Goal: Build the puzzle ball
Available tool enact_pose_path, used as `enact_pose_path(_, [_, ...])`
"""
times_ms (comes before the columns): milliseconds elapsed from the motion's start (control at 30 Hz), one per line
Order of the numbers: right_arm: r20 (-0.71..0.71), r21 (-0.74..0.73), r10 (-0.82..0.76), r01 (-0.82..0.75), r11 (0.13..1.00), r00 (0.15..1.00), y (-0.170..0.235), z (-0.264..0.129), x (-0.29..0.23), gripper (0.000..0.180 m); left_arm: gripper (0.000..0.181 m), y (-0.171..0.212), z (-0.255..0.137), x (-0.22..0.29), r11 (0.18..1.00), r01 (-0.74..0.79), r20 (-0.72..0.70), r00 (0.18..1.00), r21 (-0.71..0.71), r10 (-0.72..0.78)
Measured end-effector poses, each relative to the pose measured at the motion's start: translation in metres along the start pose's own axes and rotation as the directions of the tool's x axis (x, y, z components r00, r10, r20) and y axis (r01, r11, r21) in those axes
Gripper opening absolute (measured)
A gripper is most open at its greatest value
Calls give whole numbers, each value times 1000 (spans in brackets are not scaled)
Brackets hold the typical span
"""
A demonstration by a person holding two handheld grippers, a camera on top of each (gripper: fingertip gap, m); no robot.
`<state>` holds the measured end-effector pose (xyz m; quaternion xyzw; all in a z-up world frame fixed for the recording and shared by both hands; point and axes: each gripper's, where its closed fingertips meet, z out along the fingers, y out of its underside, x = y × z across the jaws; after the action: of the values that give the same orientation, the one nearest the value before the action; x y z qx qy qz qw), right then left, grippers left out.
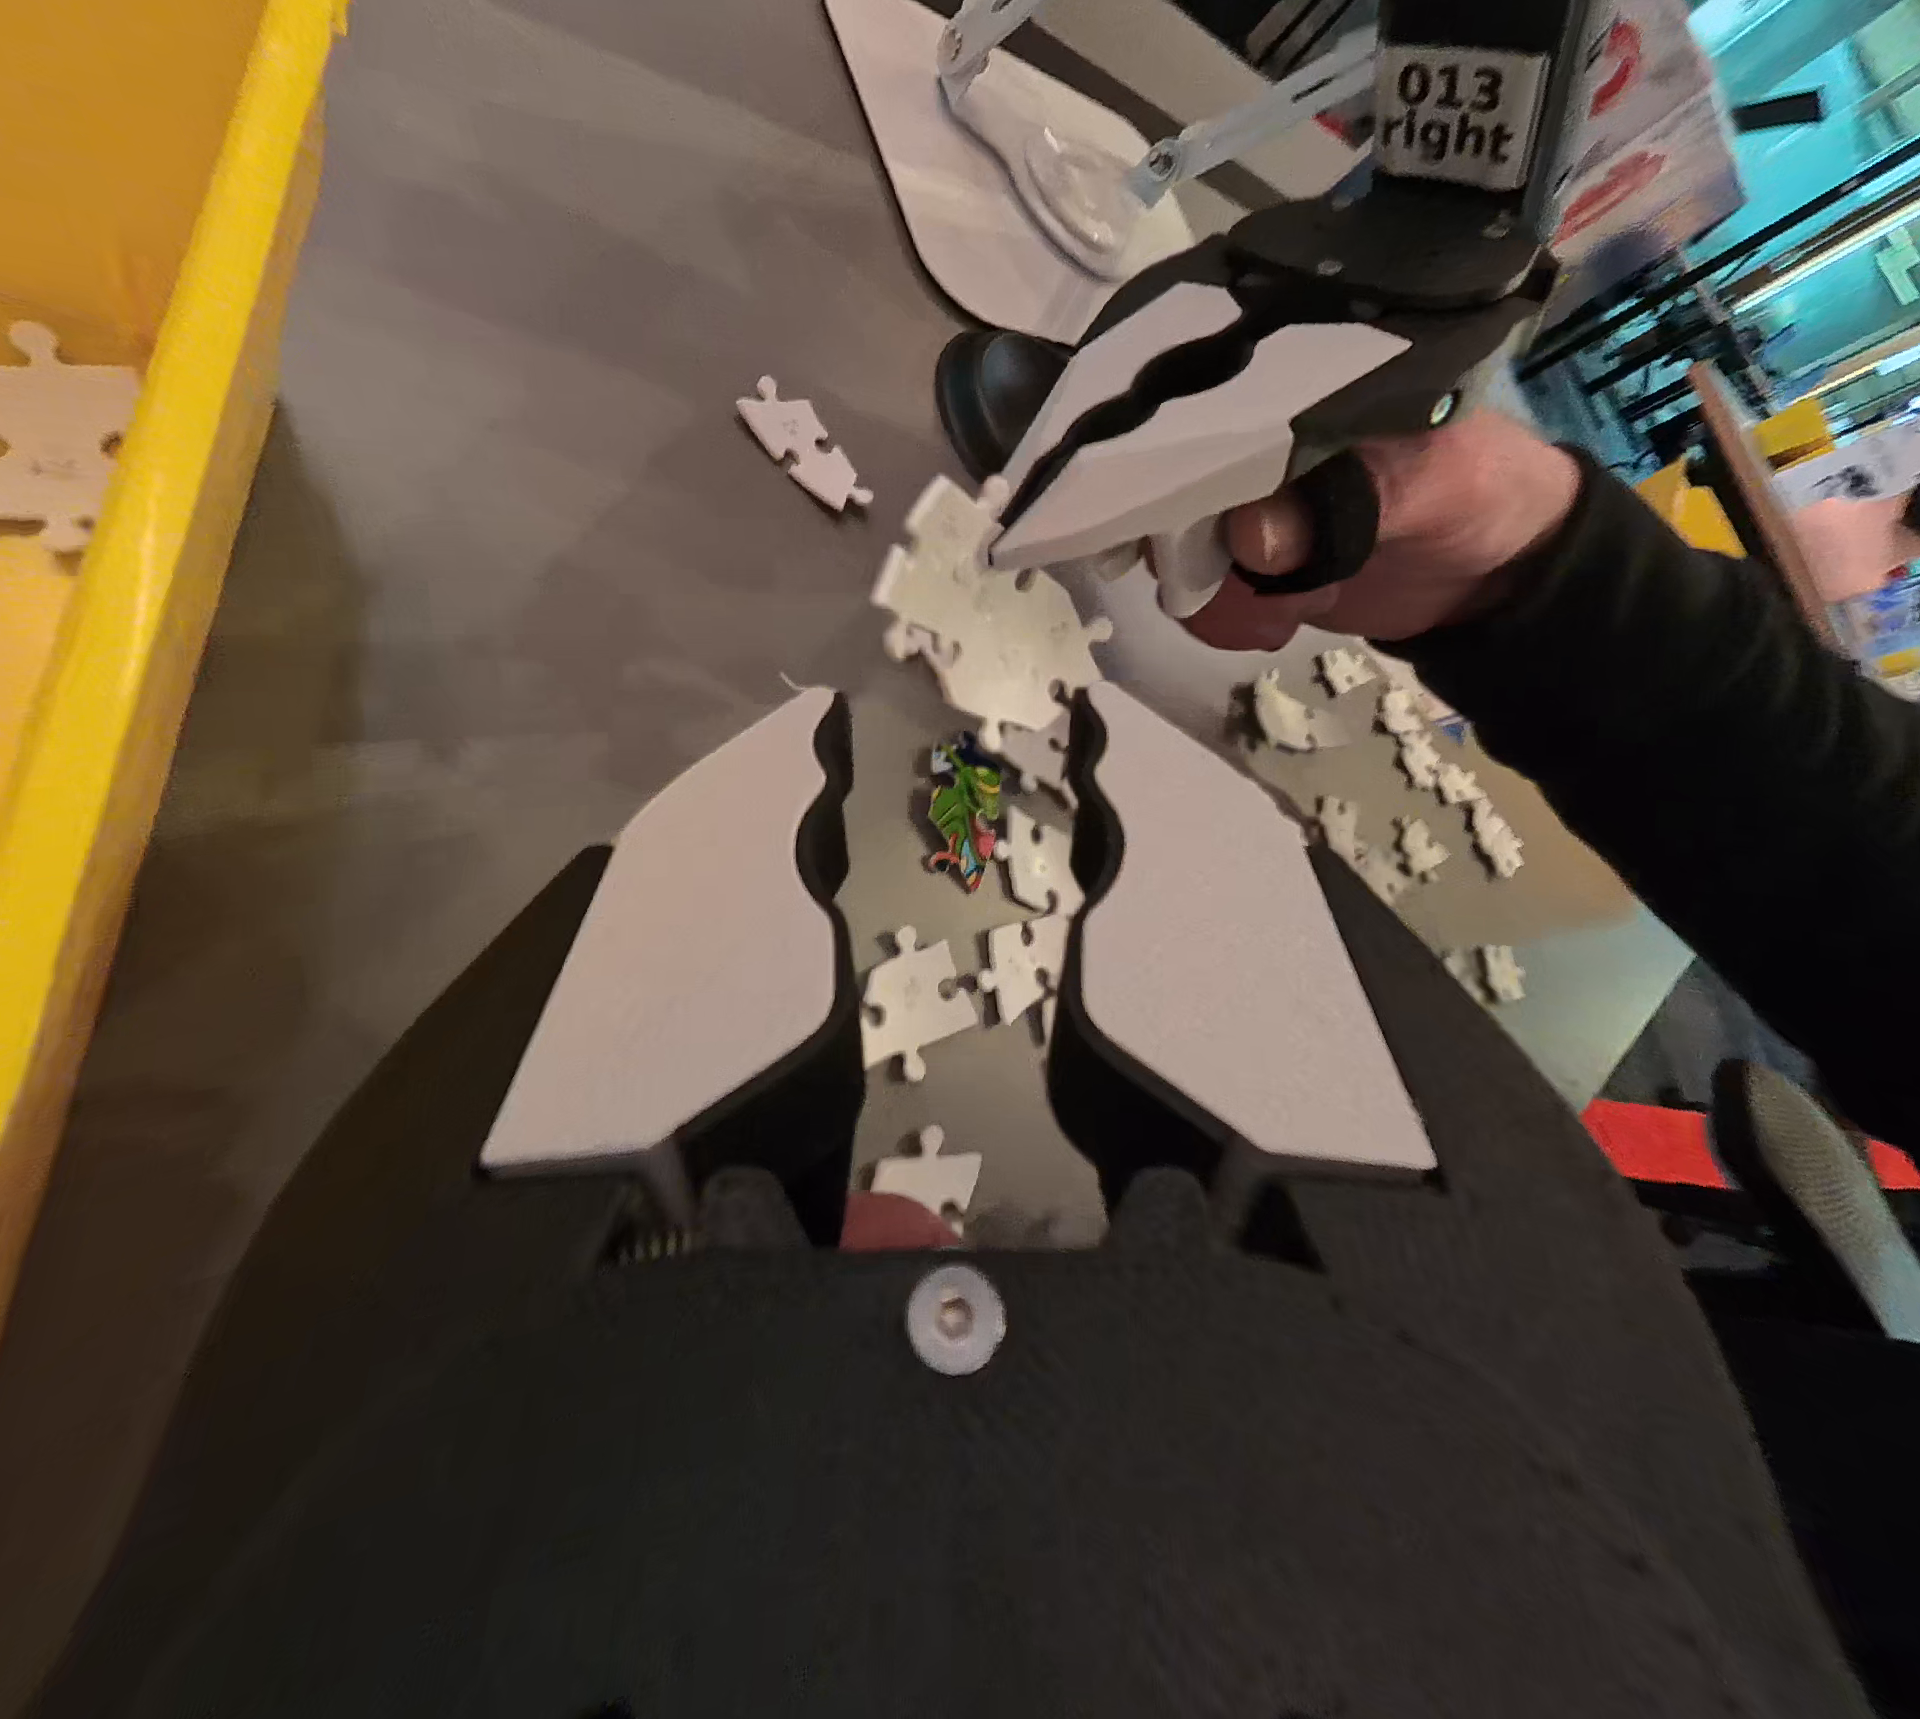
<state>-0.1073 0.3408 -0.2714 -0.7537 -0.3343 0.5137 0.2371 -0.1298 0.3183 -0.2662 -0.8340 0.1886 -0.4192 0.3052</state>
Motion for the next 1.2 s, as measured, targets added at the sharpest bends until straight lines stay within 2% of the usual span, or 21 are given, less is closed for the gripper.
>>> enact_pose_path(133, [-109,-15,44,-46,999,993,7,11,10,0,38,9,-12,-6,998,-50,89,995,-40,53])
enact_pose_path(533, [-264,-63,153,-176,982,952,26,36,29,0,36,39,-41,-6,998,-38,108,993,-55,44])
enact_pose_path(767, [-308,-73,151,-181,981,939,30,35,33,1,36,49,-45,-5,999,-21,89,996,-41,24])
enact_pose_path(933, [-329,-86,139,-176,981,934,35,29,35,9,36,54,-49,-7,999,-13,86,996,-35,16])
enact_pose_path(1200, [-382,-128,38,-93,987,923,32,16,33,9,36,68,-58,-10,998,-25,107,994,-52,30])
